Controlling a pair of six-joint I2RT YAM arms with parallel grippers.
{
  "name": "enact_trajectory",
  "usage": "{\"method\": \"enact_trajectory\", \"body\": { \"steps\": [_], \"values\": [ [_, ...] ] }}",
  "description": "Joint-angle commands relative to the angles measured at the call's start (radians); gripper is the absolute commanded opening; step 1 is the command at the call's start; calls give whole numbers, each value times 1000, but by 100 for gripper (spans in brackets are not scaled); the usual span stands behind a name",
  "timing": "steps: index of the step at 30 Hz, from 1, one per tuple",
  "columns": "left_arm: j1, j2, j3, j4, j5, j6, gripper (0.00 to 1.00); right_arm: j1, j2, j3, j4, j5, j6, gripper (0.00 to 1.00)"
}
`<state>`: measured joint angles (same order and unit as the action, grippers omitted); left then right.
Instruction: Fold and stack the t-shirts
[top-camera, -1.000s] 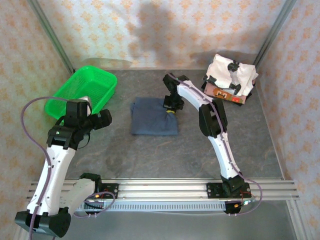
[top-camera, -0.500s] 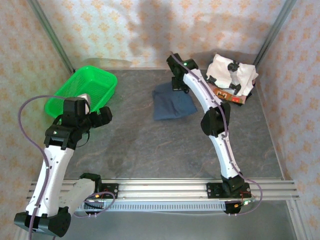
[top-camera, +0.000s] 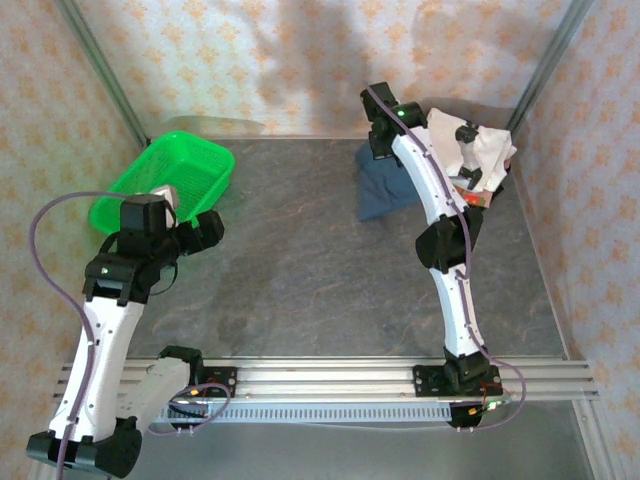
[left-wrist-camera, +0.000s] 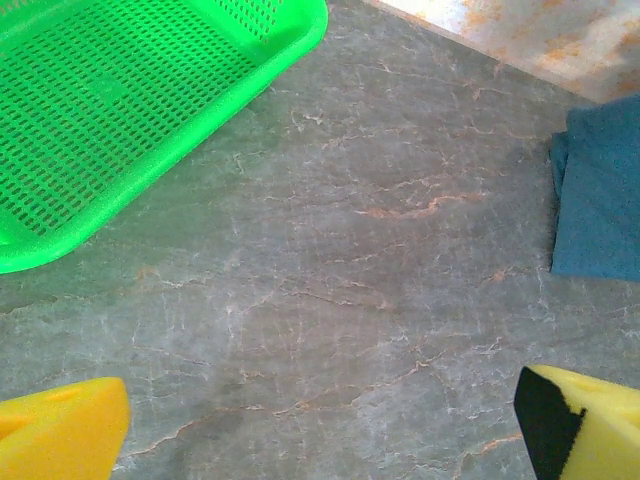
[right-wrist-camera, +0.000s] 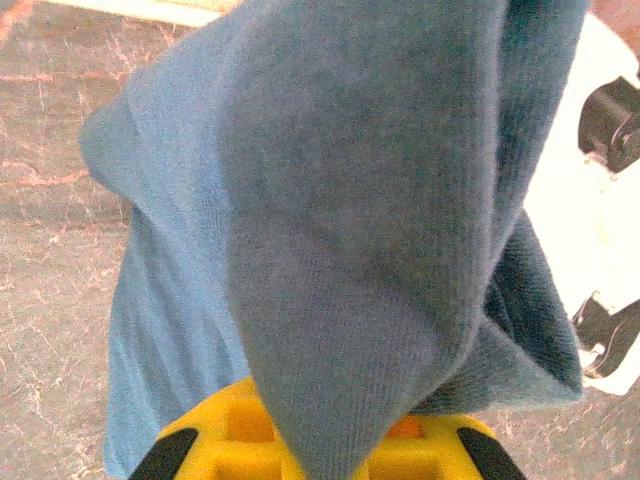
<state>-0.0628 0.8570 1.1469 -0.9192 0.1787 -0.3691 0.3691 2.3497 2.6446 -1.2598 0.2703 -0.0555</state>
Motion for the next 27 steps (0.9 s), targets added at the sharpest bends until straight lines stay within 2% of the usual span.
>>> {"method": "enact_trajectory", "body": {
  "steps": [1, 6, 16, 27],
  "values": [
    [2, -25, -15, -10, -18, -10, 100, -26, -70, 52, 56, 54, -45, 0],
    [1, -40, -21, -13, -25, -30, 100, -59, -107, 56, 133, 18, -58, 0],
    [1, -58, -44, -11, -33, -46, 100, -168, -142, 78, 195, -88, 32, 0],
    [1, -56, -53, -20, -61, -40, 100, -296, -156, 80, 285, -235, 224, 0]
  ]
}}
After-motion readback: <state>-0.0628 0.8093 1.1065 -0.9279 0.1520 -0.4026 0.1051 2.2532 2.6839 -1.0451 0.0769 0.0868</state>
